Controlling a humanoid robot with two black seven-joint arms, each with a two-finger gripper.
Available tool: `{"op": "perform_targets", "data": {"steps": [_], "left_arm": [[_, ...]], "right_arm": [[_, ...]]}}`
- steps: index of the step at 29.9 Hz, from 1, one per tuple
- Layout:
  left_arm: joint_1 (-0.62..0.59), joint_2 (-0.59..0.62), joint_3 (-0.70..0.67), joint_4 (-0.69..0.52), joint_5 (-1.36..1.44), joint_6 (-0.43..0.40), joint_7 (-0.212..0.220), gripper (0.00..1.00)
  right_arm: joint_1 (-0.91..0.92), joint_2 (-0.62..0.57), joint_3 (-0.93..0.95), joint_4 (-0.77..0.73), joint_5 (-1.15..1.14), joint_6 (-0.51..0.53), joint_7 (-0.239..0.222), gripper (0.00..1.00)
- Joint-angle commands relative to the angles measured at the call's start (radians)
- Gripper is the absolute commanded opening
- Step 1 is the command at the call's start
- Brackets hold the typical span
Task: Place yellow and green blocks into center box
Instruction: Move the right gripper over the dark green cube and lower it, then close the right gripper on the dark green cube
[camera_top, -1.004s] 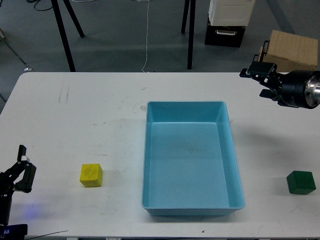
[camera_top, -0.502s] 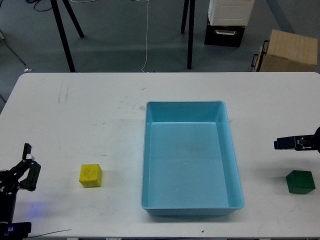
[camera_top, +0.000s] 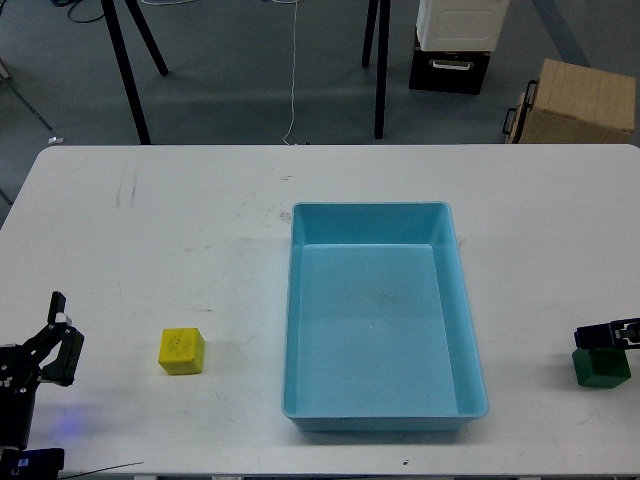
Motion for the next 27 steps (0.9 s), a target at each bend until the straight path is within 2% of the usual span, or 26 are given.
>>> {"op": "perform_targets", "data": {"steps": [1,13,17,22,24,27], "left_arm": [[0.000,0.000,0.000,0.007,0.000,0.000,0.000,1.00],[-0.006,0.000,0.000,0.016,0.002,0.000,0.001,1.00],[-0.006,0.000,0.000,0.016,0.002,0.000,0.001,1.00],[-0.006,0.000,0.000,0.019,0.002,0.000,0.001,1.00],[-0.006,0.000,0.001,0.025,0.002,0.000,0.001,1.00],[-0.006,0.000,0.000,0.027,0.002,0.000,0.000,1.00]], "right_arm": [[-0.017,-0.007,0.000,0.000,-0.003,0.000,-0.006,1.00],[-0.080,0.047,0.017,-0.030,-0.009,-0.018,-0.006,1.00],[-0.089,0.065,0.019,-0.033,-0.009,-0.035,-0.005,0.95],[-0.097,0.071,0.017,-0.033,-0.009,-0.034,-0.006,0.61],[-0.100,0.077,0.017,-0.035,-0.009,-0.037,-0.006,0.39],[-0.108,0.091,0.020,-0.039,-0.009,-0.057,-0.008,0.18]]}}
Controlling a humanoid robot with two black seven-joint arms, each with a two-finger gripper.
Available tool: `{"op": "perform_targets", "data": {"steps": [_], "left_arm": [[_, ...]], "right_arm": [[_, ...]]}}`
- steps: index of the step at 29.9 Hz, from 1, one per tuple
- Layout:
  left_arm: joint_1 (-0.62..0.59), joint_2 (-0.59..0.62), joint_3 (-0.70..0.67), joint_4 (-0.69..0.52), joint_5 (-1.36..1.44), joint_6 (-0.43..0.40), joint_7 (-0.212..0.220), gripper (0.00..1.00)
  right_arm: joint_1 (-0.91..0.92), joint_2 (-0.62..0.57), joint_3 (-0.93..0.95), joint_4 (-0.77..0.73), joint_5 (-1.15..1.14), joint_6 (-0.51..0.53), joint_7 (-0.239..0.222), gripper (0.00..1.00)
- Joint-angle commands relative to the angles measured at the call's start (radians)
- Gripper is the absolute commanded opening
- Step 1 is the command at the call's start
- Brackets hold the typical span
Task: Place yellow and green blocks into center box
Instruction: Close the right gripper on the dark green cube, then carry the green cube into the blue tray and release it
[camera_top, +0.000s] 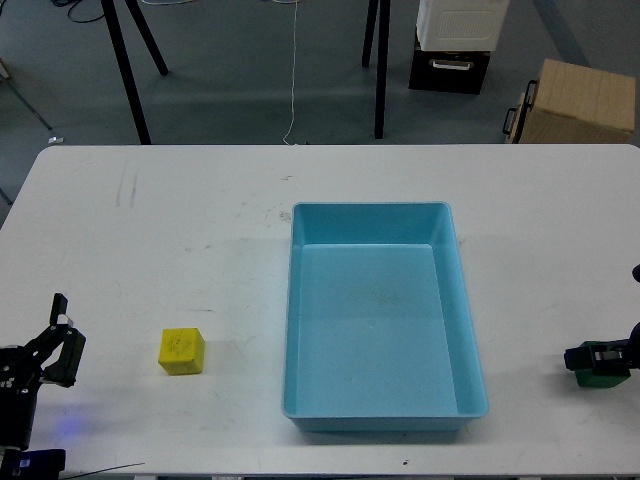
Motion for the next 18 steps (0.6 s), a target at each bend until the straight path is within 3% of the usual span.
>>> {"op": "perform_targets", "data": {"steps": [1,2,3,12,18], "left_arm": [[0.000,0.000,-0.001,0.002,0.000,0.000,-0.002,1.00],[0.000,0.000,-0.001,0.002,0.000,0.000,0.000,1.00],[0.000,0.000,-0.001,0.004,0.000,0.000,-0.002,1.00],[0.002,0.000,0.001,0.002,-0.002,0.000,-0.002,1.00],[0.002,0.000,0.019,0.002,0.000,0.000,-0.003,1.00]], "right_arm": [[-0.006,0.012,0.004,-0.003,0.000,-0.025,-0.001,0.10],[-0.006,0.012,0.015,-0.003,0.000,-0.036,-0.001,0.02],[-0.004,0.010,0.032,0.000,0.002,-0.054,-0.003,0.00],[0.094,-0.004,0.262,0.054,0.109,-0.059,0.004,0.00],[0.319,0.188,0.192,0.043,0.383,-0.025,-0.003,0.00]]}}
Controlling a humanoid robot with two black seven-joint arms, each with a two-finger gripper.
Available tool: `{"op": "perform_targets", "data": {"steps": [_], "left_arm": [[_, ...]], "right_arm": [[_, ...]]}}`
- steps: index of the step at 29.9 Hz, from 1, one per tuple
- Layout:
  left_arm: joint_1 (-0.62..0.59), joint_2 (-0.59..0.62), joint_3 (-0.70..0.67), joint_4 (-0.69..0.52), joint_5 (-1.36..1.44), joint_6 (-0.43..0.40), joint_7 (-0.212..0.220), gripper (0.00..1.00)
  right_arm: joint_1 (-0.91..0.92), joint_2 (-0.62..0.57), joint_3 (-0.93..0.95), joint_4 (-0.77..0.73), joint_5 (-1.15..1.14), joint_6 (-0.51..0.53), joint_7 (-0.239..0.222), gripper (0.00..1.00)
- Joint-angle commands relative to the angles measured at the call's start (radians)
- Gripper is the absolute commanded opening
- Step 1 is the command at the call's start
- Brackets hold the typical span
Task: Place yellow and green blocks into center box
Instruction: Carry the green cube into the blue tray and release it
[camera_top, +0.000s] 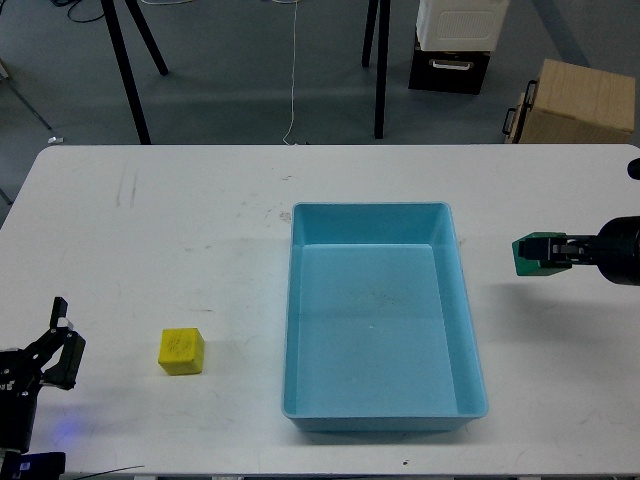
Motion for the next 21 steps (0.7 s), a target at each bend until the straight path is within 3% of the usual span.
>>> {"op": "perform_targets", "data": {"steps": [1,7,10,11,13,15,17,20,21], "left_arm": [[0.001,0.000,0.008,0.000,0.001,0.000,-0.002,1.00],[0.002,0.000,0.008,0.000,0.001,0.000,-0.006,1.00],[0.002,0.000,0.010,0.000,0.001,0.000,-0.007,1.00],[0.002,0.000,0.010,0.000,0.001,0.000,-0.007,1.00],[0.002,0.000,0.010,0.000,0.001,0.000,-0.009,1.00],[0.004,0.000,0.010,0.000,0.000,0.000,-0.009,1.00],[0.004,0.000,0.010,0.000,0.000,0.000,-0.009,1.00],[0.005,0.000,0.010,0.000,0.000,0.000,-0.009,1.00],[0.005,0.000,0.010,0.000,0.000,0.000,-0.009,1.00]], "right_arm": [[0.102,0.137,-0.087,-0.015,0.108,0.011,-0.005,0.00],[0.124,0.364,-0.235,-0.087,0.108,-0.011,-0.005,0.01],[0.120,0.422,-0.269,-0.087,0.105,-0.012,-0.005,0.11],[0.120,0.435,-0.279,-0.088,0.105,-0.015,-0.005,0.20],[0.120,0.444,-0.284,-0.090,0.107,-0.032,-0.001,0.47],[0.120,0.449,-0.287,-0.090,0.107,-0.051,0.002,0.65],[0.117,0.449,-0.289,-0.090,0.107,-0.052,0.002,0.71],[0.111,0.446,-0.289,-0.090,0.108,-0.054,0.003,0.96],[0.111,0.441,-0.287,-0.090,0.110,-0.055,0.003,0.98]]}}
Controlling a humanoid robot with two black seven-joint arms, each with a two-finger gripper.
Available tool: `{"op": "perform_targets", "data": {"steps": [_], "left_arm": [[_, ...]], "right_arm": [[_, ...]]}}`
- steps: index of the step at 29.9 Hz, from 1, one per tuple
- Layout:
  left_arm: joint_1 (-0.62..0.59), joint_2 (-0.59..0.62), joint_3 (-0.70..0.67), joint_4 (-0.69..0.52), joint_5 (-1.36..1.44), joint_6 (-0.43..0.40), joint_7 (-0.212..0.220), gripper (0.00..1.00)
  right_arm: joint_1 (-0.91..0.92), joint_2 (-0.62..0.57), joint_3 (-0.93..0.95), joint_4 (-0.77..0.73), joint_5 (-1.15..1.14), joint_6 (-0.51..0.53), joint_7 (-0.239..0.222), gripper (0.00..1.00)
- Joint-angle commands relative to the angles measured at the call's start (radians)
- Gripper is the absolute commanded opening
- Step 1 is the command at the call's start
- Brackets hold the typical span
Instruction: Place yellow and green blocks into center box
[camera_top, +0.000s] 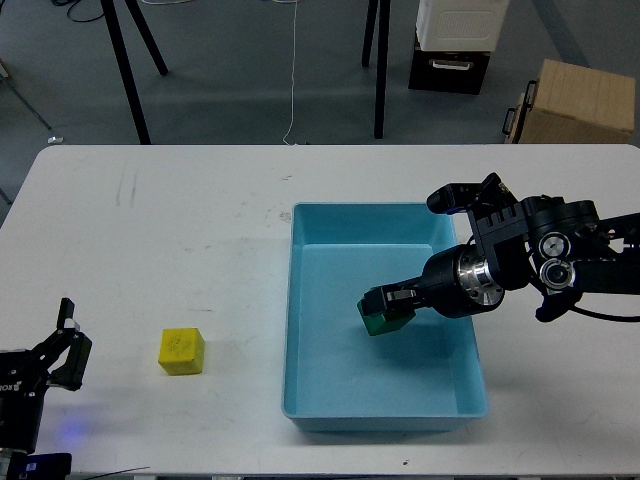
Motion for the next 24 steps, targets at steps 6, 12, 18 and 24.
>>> {"op": "perform_targets", "data": {"steps": [6,12,18,24], "left_arm": [[-0.001,0.000,0.001,0.000,-0.001,0.000,0.002,1.00],[-0.002,0.000,0.001,0.000,0.001,0.000,0.005,1.00],[-0.005,0.000,0.001,0.000,-0.001,0.000,0.006,1.00],[-0.007,0.000,0.000,0.000,-0.001,0.000,0.008,1.00]], "right_arm": [[0.009,-0.035,0.053,-0.035,0.026,-0.047,0.007,0.98],[-0.010,-0.043,0.275,-0.222,0.329,-0.112,0.009,0.99],[-0.140,-0.015,0.608,-0.375,0.469,-0.105,0.009,0.99],[-0.315,0.060,0.956,-0.593,0.889,0.020,0.105,1.00]]}}
